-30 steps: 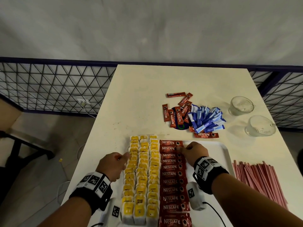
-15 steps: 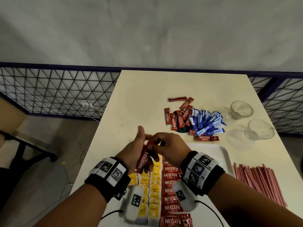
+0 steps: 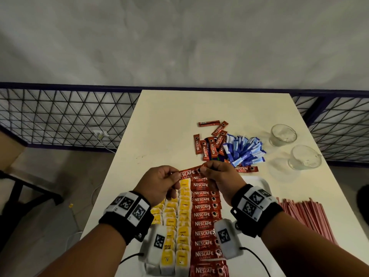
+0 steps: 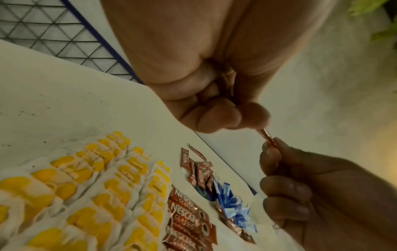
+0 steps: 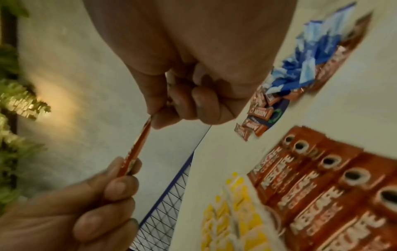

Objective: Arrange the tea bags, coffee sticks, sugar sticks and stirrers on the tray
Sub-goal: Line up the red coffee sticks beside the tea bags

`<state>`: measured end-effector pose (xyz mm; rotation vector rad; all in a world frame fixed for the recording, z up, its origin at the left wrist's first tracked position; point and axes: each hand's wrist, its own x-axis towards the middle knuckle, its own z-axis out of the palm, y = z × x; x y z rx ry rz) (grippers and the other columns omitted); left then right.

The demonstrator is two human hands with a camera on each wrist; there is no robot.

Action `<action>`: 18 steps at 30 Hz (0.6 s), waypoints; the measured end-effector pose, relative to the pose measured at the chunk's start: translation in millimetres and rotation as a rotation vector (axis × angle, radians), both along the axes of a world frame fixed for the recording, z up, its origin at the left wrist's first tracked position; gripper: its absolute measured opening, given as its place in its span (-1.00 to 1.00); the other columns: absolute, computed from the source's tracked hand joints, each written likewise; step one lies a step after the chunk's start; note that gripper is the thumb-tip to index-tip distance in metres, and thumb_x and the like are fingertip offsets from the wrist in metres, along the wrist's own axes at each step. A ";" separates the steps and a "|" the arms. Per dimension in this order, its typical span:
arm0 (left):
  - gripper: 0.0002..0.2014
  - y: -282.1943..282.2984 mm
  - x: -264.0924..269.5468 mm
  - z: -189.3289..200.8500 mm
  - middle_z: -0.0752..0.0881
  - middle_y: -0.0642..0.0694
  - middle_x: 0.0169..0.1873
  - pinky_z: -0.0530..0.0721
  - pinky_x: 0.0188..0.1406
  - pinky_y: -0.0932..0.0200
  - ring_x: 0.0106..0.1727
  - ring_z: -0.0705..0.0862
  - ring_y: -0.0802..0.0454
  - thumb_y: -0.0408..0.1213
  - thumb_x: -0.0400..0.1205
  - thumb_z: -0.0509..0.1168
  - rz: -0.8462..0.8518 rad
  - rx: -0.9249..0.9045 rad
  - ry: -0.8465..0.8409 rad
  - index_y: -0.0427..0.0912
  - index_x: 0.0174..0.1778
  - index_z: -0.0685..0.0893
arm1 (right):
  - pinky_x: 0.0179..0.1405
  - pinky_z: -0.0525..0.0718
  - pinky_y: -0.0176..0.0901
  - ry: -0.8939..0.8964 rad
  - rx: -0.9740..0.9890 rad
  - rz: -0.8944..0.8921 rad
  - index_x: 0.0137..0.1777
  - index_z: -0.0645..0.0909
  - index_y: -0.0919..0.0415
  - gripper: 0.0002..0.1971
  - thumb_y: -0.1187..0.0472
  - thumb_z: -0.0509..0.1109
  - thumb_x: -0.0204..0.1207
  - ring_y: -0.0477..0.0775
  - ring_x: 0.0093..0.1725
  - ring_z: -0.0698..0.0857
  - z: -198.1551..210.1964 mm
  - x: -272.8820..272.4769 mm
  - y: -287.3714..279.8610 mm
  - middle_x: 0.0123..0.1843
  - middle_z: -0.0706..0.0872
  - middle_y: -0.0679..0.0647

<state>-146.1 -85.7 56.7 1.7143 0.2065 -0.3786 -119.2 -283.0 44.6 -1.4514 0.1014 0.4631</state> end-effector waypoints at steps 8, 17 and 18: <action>-0.74 43.9 3.3 -52.9 0.78 -0.12 -0.13 0.69 -0.08 0.08 -0.13 0.74 -0.15 0.01 0.68 0.21 0.031 0.833 0.148 -0.08 -0.11 0.67 | -0.60 0.23 -0.34 0.331 -0.175 -0.193 -0.15 0.63 0.33 -0.96 0.40 0.37 0.52 -0.05 -0.65 0.30 -52.6 -2.3 -50.0 -0.25 0.76 0.23; -0.78 54.2 -12.5 -79.6 0.77 -0.07 -0.13 0.52 -0.12 0.20 -0.01 0.69 -0.10 0.00 0.67 0.21 0.003 0.930 0.239 -0.02 -0.15 0.64 | -0.61 0.27 -0.32 0.451 -0.329 -0.179 -0.05 0.67 0.38 -0.91 0.33 0.44 0.52 -0.04 -0.63 0.31 -86.1 -6.7 -46.7 -0.29 0.81 0.11; -0.78 55.0 -13.3 -80.0 0.76 -0.06 -0.14 0.53 -0.12 0.20 -0.02 0.69 -0.10 0.00 0.67 0.21 -0.001 0.929 0.240 -0.02 -0.16 0.64 | -0.61 0.28 -0.32 0.451 -0.340 -0.183 -0.06 0.67 0.37 -0.90 0.32 0.45 0.52 -0.04 -0.64 0.31 -86.6 -6.3 -44.9 -0.25 0.82 0.14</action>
